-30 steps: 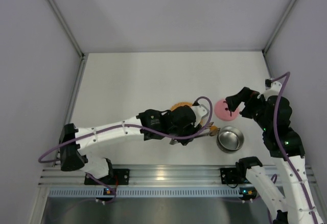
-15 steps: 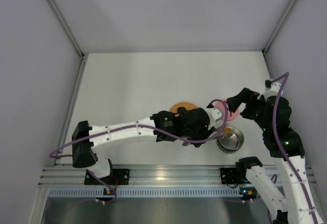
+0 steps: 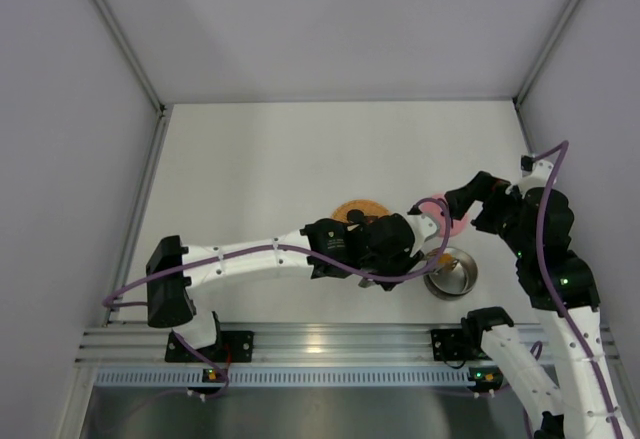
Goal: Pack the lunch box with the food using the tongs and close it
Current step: Place the fake food in the packing box.
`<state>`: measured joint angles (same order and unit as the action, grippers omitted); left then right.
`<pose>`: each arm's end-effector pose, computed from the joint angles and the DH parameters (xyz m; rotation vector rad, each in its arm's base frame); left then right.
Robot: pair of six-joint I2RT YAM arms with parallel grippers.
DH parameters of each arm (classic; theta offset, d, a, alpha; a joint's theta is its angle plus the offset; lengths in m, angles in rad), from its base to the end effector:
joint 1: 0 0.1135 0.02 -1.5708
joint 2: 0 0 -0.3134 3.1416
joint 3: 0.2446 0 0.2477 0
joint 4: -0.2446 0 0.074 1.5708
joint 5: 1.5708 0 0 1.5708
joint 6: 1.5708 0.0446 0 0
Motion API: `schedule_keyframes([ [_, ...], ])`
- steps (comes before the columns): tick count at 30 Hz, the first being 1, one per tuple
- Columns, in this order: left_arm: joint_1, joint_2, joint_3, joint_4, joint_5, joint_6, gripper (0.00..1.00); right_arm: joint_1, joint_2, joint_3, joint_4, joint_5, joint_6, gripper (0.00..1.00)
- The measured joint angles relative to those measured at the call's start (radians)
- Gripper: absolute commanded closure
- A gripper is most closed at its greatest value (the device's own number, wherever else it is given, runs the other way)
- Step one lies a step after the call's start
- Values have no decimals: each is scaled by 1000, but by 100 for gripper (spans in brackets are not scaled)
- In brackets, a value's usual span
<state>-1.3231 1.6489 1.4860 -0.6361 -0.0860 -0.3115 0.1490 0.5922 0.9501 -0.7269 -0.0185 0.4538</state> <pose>0.0954 -0.3616 0.3613 1.1608 2.1851 -0.6602 0.0737 0.0119 0.3860 0.2857 1.9417 0.4167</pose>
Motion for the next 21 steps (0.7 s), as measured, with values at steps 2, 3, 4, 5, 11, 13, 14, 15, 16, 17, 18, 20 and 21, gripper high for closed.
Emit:
schedule_keyframes([
  [2, 0, 0, 0, 0, 2, 0, 62, 0, 1, 0, 0, 0, 0, 0],
  [3, 0, 0, 0, 0, 3, 0, 61, 0, 2, 0, 0, 0, -1, 1],
  [4, 0, 0, 0, 0, 4, 0, 60, 0, 2, 0, 0, 0, -1, 0],
  [5, 0, 0, 0, 0, 4, 1, 59, 0, 4, 0, 0, 0, -1, 1],
  [11, 0, 0, 0, 0, 8, 2, 52, 0, 12, 0, 0, 0, -1, 1],
  [13, 0, 0, 0, 0, 8, 4, 50, 0, 13, 0, 0, 0, -2, 1],
  [14, 0, 0, 0, 0, 8, 5, 50, 0, 13, 0, 0, 0, -2, 1],
  [15, 0, 0, 0, 0, 8, 5, 49, 0, 13, 0, 0, 0, -1, 1],
  [16, 0, 0, 0, 0, 8, 5, 49, 0, 13, 0, 0, 0, -2, 1],
  [17, 0, 0, 0, 0, 8, 6, 49, 0, 13, 0, 0, 0, -2, 1],
  [18, 0, 0, 0, 0, 7, 6, 49, 0, 13, 0, 0, 1, -1, 1],
  [20, 0, 0, 0, 0, 7, 8, 49, 0, 13, 0, 0, 1, -2, 0],
  [21, 0, 0, 0, 0, 6, 8, 49, 0, 13, 0, 0, 1, -2, 1],
])
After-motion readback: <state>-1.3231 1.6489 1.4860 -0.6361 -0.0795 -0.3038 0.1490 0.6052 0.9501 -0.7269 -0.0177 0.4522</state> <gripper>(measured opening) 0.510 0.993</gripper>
